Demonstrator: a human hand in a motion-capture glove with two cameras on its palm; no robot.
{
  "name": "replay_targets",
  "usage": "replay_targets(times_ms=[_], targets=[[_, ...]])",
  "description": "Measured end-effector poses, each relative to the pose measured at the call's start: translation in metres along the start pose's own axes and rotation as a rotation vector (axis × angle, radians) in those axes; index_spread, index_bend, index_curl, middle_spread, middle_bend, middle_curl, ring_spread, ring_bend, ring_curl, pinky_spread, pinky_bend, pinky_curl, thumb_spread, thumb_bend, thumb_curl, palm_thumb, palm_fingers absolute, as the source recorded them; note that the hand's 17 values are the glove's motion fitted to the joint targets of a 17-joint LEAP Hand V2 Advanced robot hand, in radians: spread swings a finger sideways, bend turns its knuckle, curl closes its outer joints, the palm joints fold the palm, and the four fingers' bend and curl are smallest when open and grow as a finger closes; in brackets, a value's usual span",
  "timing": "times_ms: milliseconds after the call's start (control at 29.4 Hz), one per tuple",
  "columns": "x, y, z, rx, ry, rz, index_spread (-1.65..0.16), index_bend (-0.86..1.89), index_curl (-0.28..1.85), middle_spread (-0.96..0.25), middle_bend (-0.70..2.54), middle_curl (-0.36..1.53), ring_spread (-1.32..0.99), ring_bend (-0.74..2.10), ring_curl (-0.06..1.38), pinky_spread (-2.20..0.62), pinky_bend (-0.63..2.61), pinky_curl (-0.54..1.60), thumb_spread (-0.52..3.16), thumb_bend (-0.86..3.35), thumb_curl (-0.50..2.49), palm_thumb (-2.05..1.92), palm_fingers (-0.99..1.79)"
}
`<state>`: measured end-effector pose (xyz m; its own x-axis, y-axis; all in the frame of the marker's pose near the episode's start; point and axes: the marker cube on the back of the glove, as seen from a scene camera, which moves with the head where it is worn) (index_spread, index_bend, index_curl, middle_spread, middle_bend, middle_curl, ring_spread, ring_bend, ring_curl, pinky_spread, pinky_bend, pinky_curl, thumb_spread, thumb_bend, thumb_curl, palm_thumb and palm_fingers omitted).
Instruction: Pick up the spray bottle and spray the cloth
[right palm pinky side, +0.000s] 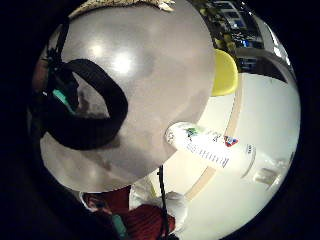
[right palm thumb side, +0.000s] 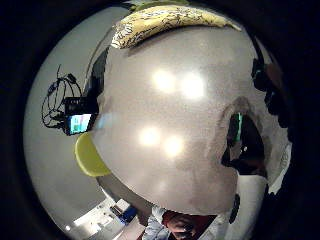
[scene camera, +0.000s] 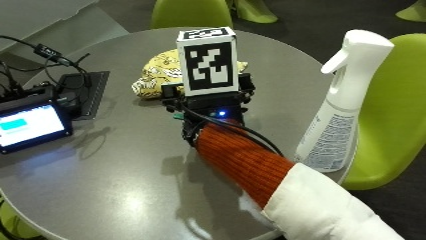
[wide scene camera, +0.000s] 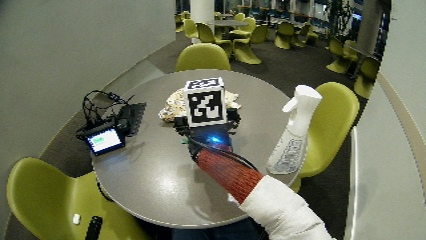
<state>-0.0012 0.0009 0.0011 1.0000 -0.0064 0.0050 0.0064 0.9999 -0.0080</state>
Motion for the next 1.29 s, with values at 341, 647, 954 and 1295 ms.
replay_targets(times_ms=[341, 647, 954, 1295], targets=[[-0.011, 0.004, 0.002, 0.009, -0.008, -0.035, -0.12, 0.12, 0.16, -0.01, 0.42, 0.24, -0.07, 0.58, 0.27, -0.14, 0.57, 0.28, 0.53, 0.44, 0.26, 0.85, 1.08], [-0.03, 0.058, 0.001, 0.034, -0.052, -0.234, -0.13, 0.12, 0.2, 0.0, 0.39, 0.3, -0.07, 0.55, 0.33, -0.15, 0.56, 0.34, 0.67, 0.37, 0.33, 0.9, 1.01], [0.036, 0.141, 0.017, 0.176, -0.277, -0.524, -0.14, 0.08, 0.2, 0.01, 0.31, 0.33, -0.07, 0.54, 0.36, -0.18, 0.64, 0.39, 0.76, 0.29, 0.38, 0.92, 1.03], [0.151, 0.159, 0.004, 0.479, -1.169, -0.224, -0.15, 0.13, 0.23, -0.01, 0.36, 0.4, -0.1, 0.53, 0.4, -0.2, 0.56, 0.41, 0.81, 0.19, 0.42, 0.93, 1.1]])
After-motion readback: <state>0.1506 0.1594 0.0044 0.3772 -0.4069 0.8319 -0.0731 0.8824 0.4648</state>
